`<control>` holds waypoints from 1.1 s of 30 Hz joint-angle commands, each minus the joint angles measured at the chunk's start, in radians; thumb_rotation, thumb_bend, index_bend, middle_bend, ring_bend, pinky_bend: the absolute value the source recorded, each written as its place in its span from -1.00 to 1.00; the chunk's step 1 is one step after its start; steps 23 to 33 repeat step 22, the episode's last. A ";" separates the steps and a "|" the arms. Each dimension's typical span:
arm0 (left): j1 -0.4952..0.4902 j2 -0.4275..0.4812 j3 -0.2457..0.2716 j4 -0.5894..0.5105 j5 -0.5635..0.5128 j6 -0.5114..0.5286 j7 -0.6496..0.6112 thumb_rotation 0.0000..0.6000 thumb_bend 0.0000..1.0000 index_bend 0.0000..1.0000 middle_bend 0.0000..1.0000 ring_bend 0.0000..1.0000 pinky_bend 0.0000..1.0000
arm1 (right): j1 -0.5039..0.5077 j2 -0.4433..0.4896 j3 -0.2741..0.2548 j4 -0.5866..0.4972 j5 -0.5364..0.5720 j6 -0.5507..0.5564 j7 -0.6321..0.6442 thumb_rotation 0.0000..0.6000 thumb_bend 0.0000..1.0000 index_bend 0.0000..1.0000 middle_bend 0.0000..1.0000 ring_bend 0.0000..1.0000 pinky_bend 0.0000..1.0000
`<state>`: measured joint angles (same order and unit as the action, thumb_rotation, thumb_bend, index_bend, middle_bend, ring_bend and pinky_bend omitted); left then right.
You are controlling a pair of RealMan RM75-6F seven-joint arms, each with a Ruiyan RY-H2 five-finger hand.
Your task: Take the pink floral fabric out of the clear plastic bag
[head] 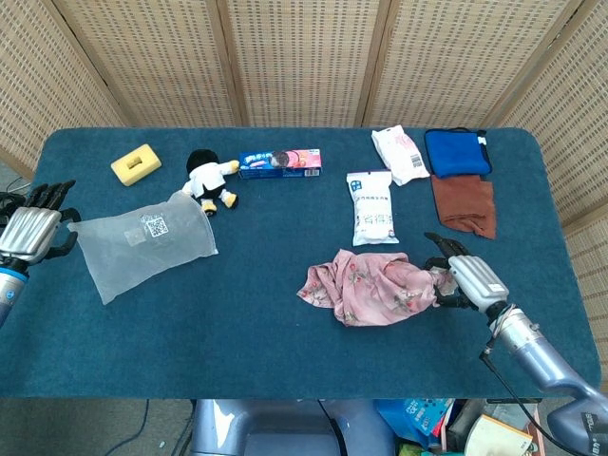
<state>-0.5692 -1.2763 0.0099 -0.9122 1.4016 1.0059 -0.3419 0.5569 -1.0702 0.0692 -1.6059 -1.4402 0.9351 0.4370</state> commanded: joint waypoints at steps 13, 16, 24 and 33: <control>0.348 0.301 0.017 -0.840 -0.034 0.508 0.363 1.00 -0.85 -1.00 -1.00 -1.00 -1.00 | -0.341 0.028 -0.050 -0.078 -0.094 0.596 -0.503 1.00 -1.00 -1.00 -1.00 -1.00 -1.00; 0.396 0.303 0.052 -0.920 0.011 0.560 0.463 1.00 -0.85 -1.00 -1.00 -1.00 -1.00 | -0.385 0.008 -0.063 -0.085 -0.121 0.656 -0.537 1.00 -1.00 -1.00 -1.00 -1.00 -1.00; 0.455 0.257 0.068 -0.923 0.088 0.628 0.514 1.00 -0.85 -1.00 -1.00 -1.00 -1.00 | -0.442 -0.020 -0.082 -0.087 -0.188 0.734 -0.556 1.00 -1.00 -1.00 -1.00 -1.00 -1.00; 0.455 0.257 0.068 -0.923 0.088 0.628 0.514 1.00 -0.85 -1.00 -1.00 -1.00 -1.00 | -0.442 -0.020 -0.082 -0.087 -0.188 0.734 -0.556 1.00 -1.00 -1.00 -1.00 -1.00 -1.00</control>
